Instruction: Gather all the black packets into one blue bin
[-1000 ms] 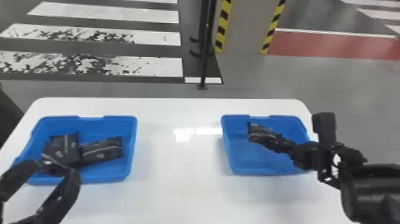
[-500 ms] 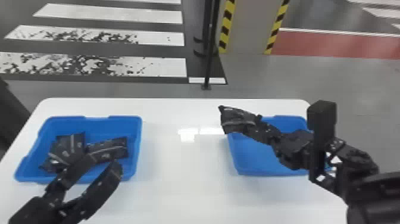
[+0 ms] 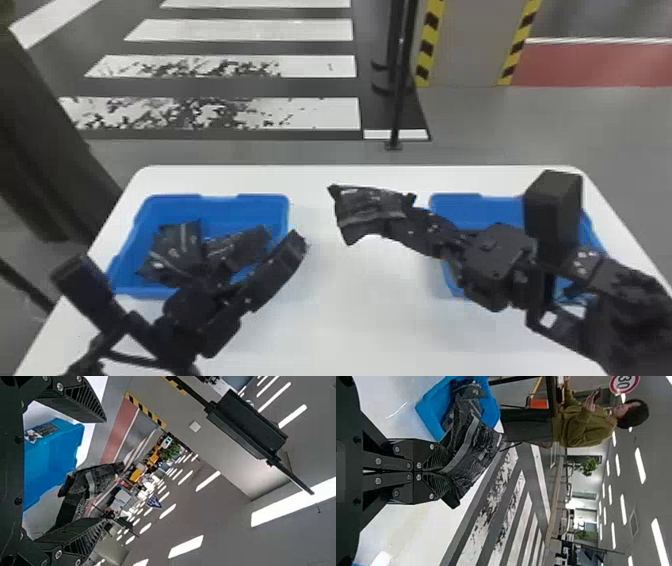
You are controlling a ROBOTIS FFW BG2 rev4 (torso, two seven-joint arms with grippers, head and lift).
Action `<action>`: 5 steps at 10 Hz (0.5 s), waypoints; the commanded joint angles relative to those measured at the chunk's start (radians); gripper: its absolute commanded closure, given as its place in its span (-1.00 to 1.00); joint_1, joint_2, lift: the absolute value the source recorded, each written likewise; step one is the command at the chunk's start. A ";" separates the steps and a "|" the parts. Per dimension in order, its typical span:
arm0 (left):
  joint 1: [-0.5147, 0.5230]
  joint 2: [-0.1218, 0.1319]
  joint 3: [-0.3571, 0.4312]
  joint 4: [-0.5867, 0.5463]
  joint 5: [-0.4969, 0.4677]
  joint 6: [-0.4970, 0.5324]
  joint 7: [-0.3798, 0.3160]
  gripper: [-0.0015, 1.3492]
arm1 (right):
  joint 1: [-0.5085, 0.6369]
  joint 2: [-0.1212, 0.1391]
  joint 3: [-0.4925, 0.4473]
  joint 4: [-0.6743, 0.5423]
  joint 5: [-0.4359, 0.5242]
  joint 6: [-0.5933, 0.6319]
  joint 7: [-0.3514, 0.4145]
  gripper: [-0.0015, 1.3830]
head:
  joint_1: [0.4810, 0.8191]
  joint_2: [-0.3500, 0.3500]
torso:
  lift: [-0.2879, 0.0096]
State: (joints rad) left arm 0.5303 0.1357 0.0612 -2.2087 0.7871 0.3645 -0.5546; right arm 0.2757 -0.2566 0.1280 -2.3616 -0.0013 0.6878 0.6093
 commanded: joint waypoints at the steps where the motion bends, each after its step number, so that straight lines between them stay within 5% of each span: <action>1: -0.047 0.001 -0.029 0.043 0.009 -0.016 -0.001 -0.77 | 0.014 -0.004 0.047 -0.050 0.001 0.002 0.003 0.85 | 0.27 0.13 | 0.20; 4: -0.079 -0.001 -0.057 0.065 0.038 -0.028 -0.001 -0.64 | 0.036 -0.004 0.081 -0.084 0.003 0.012 0.009 0.85 | 0.27 0.24 | 0.20; 5: -0.081 -0.001 -0.069 0.070 0.054 -0.026 0.001 -0.25 | 0.033 -0.004 0.081 -0.084 0.007 0.014 0.009 0.85 | 0.27 0.25 | 0.20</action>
State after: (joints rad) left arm 0.4497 0.1351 -0.0014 -2.1414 0.8334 0.3378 -0.5541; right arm 0.3104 -0.2608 0.2088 -2.4455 0.0042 0.7011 0.6182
